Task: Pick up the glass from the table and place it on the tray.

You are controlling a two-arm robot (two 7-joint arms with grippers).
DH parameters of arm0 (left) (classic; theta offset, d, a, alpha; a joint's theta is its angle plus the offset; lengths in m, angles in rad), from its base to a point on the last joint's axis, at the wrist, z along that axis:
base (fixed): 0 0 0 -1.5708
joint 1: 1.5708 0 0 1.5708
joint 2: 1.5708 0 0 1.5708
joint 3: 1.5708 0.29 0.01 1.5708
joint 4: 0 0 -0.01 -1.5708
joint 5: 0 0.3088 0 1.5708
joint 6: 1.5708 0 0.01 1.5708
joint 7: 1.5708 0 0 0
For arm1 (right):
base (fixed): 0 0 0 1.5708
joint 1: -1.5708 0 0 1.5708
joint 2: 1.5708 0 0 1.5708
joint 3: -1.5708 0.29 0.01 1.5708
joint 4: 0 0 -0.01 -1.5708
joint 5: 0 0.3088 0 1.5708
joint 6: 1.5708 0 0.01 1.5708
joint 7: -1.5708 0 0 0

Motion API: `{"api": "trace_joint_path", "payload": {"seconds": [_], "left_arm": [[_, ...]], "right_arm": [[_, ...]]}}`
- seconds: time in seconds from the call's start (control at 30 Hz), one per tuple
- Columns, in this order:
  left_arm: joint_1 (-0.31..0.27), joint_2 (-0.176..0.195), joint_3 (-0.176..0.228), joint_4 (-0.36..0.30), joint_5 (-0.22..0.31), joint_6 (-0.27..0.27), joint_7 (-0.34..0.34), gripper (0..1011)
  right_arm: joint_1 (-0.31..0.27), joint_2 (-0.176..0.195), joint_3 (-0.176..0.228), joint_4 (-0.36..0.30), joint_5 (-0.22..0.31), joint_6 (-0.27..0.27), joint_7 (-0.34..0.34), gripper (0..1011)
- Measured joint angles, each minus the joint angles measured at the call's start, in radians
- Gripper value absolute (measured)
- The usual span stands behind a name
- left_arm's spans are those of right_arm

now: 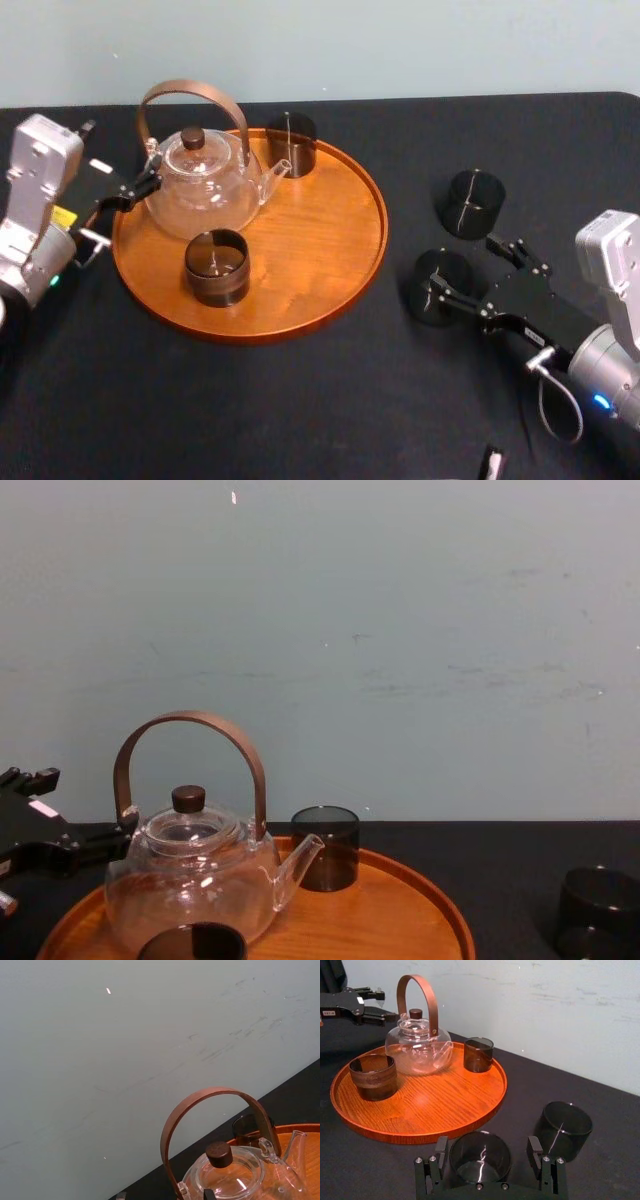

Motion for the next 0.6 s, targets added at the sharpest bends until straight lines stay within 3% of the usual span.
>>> {"api": "trace_joint_path", "payload": {"seconds": [0.6], "left_arm": [[0.000, 0.000, 0.000, 0.000, 0.000, 0.000, 0.000, 1001]], "right_arm": [[-0.020, -0.044, 0.022, 0.026, -0.007, 0.024, 0.046, 1002]]}}
